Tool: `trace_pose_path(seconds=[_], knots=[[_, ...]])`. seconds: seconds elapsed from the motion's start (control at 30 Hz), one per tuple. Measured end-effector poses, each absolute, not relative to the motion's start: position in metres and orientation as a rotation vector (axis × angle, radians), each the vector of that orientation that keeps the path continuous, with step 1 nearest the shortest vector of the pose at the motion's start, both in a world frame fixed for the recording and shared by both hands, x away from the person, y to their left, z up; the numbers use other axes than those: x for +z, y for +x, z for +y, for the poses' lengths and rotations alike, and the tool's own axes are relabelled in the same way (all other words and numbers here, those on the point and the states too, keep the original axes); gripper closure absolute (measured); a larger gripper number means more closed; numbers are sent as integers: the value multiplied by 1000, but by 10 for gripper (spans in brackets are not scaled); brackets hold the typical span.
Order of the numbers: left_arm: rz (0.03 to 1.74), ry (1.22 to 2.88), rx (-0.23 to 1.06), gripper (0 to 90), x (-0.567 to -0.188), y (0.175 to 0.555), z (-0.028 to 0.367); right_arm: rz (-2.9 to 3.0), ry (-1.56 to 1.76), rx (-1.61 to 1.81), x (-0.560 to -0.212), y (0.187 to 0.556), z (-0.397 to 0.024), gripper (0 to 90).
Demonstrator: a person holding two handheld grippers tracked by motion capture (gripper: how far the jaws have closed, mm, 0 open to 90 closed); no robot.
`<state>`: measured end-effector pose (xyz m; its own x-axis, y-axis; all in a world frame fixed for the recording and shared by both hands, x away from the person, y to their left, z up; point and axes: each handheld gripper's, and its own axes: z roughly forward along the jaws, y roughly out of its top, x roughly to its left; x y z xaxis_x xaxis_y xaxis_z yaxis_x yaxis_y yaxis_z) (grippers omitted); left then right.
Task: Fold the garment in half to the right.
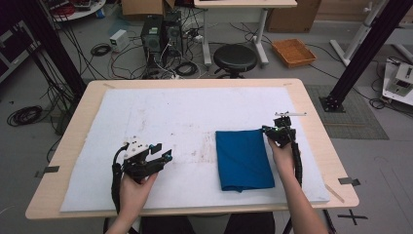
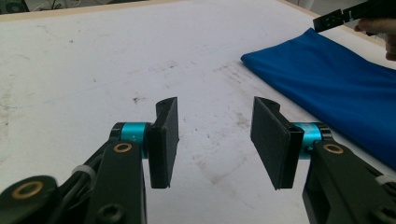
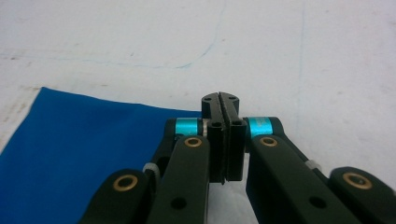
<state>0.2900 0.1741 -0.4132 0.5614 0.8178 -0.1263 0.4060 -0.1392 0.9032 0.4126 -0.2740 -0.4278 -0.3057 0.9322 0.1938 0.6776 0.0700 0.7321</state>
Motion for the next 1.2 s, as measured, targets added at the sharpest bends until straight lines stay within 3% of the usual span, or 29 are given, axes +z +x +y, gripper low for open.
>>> trace_pose_path(seconds=[0.27, 0.43, 0.73, 0.87, 1.0, 1.2], knots=[[1015, 1760, 493, 518, -413, 289, 173, 2004, 1609, 1039, -434, 413, -280, 900], [1011, 1757, 495, 518, -413, 289, 172, 1979, 1587, 1070, -424, 402, -284, 783], [1016, 1761, 492, 518, -414, 290, 173, 2058, 1516, 1211, -422, 311, -301, 672], [1009, 1765, 488, 517, -413, 290, 169, 2092, 1568, 1246, -435, 301, -304, 701], [999, 1773, 488, 517, -413, 289, 166, 2143, 1552, 1252, -443, 300, -301, 892], [1013, 1769, 487, 517, -414, 289, 168, 2104, 1563, 1249, -442, 293, -310, 896]])
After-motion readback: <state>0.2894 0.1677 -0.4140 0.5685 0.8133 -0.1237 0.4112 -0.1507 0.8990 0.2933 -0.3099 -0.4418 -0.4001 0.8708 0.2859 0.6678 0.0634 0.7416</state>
